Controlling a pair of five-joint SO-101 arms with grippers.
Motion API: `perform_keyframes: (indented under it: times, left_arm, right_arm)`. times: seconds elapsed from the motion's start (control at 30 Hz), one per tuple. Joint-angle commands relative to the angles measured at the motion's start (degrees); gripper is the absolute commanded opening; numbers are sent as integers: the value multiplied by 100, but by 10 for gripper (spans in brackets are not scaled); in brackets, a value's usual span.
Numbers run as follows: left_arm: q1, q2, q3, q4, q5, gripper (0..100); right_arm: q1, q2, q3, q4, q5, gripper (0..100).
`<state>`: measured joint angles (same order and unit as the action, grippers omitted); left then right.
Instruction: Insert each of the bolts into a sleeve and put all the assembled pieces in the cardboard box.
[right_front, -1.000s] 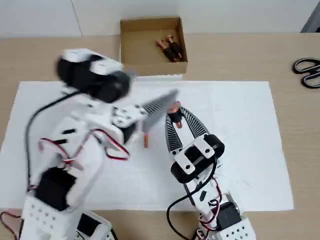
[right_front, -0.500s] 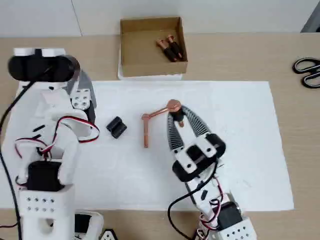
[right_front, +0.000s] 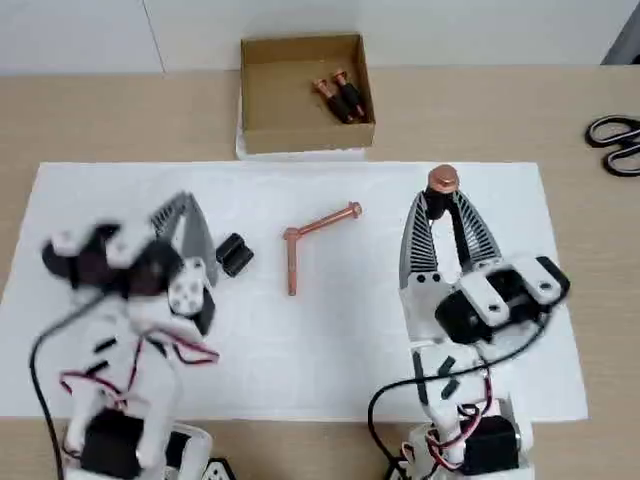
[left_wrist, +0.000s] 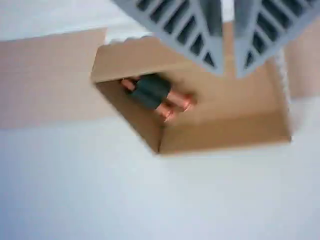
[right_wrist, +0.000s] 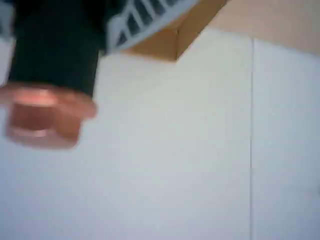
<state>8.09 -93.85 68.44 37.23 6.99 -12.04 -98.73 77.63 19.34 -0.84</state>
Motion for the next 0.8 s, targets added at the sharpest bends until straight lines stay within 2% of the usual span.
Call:
perform_keyframes:
  times: [0.0, 0.27, 0.5, 0.77]
  left_arm:
    - [70, -1046, 752, -615, -35, 6]
    - [62, -967, 866, -712, 9, 6]
    - [62, -1020, 857, -712, 9, 6]
    - [62, -1020, 857, -712, -18, 6]
  right_arm:
    - [66, 655, -615, -31, 185, 5]
    - [57, 3793, -2813, -40, 185, 5]
    - [40, 7108, -4791, -857, 193, 5]
    - [13, 10668, -8229, -673, 211, 5]
